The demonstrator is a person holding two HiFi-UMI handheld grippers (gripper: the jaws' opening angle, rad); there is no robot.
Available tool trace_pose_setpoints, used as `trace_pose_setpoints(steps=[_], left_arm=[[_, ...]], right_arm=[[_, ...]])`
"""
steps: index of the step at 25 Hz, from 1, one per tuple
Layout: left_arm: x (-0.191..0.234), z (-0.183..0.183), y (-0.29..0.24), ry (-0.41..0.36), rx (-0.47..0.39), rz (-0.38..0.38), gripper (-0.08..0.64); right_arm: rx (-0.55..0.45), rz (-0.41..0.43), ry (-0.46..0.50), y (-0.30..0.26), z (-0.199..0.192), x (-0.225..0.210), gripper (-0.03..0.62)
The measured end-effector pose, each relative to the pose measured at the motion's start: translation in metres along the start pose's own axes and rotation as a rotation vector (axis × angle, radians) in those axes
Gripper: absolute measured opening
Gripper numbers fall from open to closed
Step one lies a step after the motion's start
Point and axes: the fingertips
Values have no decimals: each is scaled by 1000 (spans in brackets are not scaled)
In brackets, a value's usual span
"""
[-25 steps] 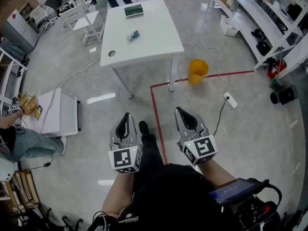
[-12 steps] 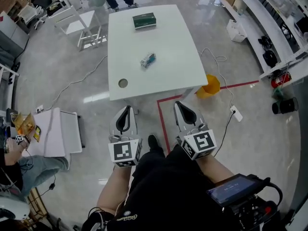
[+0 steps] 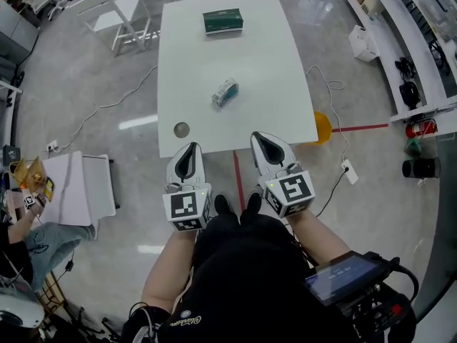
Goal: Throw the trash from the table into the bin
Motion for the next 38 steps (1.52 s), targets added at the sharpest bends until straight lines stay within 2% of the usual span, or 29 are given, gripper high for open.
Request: trace_pose_setpoints(steps=[5,8,9,10,12,16,19,22,24,25,28,31,33,36,38], left_arm=[[14,-40,-63,24,105,3,9],[15,-61,-88,45,155,26,9],[12,-65,-94,49,165,33,9],[7,-68,-101,51,172,36,9],[2,-73,-111,56,185,42,9],[12,-88,-111,68,239,60,9],[15,-91,-108,73,263,64,9],[16,-92,-104,85,266,67,9],[16,-93,-100,87,267,65,9],[17,-94,-98,86,267,64,9],[27,-97,-92,80,267,68,9],[39,-97,-87,78,262,63,9],[42,-92,-86,79,250,50,9],[41,-80,-86,74,222,15,9],[32,-70,-87,72,199,-23,9]], right_arm=[[124,13,-40,-62,-51,-29,-2],[193,62,18,-91,-76,-40,-2],[217,98,73,-98,-82,-45,0],[245,149,150,-106,-88,-50,30],[325,284,360,-126,-100,-56,186],[501,549,834,-170,-127,-59,257],[648,718,1107,-191,-148,-65,318],[770,848,1270,-198,-173,-65,330],[813,886,1334,-200,-189,-65,323],[817,886,1348,-202,-194,-65,295],[792,824,1317,-208,-194,-62,242],[731,702,1195,-204,-182,-59,224],[630,563,1006,-196,-158,-53,222],[427,317,685,-168,-103,-45,221],[309,171,519,-136,-77,-44,219]])
Point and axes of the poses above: the fingertips, and each gripper's own axes: y backward along the fingers, x to its left, z out of its top, and after that the axes turned 10 degrees about -x, right-handed
